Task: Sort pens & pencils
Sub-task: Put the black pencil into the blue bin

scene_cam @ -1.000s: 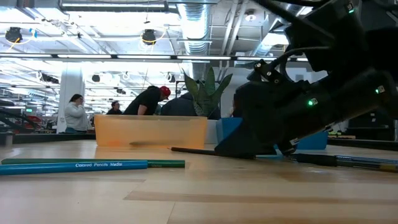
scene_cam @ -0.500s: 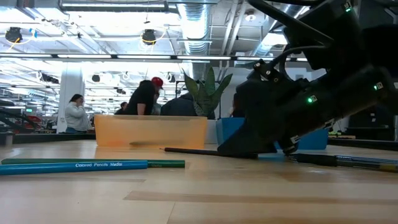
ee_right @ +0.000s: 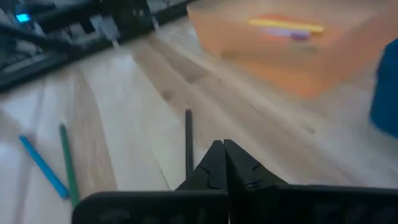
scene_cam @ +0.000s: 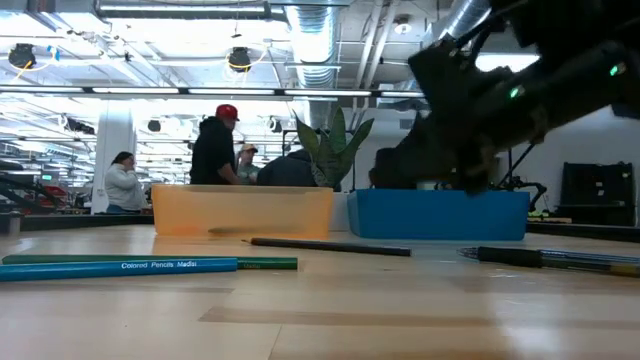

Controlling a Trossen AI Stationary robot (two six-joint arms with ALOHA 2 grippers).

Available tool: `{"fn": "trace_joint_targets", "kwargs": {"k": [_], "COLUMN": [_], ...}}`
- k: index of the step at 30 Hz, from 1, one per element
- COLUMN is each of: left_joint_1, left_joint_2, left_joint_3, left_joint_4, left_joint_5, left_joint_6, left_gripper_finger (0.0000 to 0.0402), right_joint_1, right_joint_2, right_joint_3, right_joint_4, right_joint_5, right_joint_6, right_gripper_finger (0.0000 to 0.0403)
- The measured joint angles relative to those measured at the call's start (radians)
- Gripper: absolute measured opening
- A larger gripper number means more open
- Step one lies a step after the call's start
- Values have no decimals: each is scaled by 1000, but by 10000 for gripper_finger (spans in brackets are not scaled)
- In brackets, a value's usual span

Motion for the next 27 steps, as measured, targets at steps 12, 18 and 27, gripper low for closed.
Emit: {"fn": "trace_joint_targets", "kwargs": {"k": [12,18,27], "left_joint_1": [0,0,0], "left_joint_2": [0,0,0], "left_joint_3": [0,0,0], "left_joint_4": [8,8,1], "left_joint_5": [-30,-32,-30], "left_joint_6": [-16,-14,-14], "left_gripper_finger": [167,167,167], "right_joint_1": [94,82,55], "right_joint_2": [59,251,414], "right_joint_3": [-47,-24,197], "right_joint_4": [212,473,452], "right_joint_5": [62,55,8], "right_joint_6": [-50,-114,-154], "right_gripper_finger": [75,127,163]}}
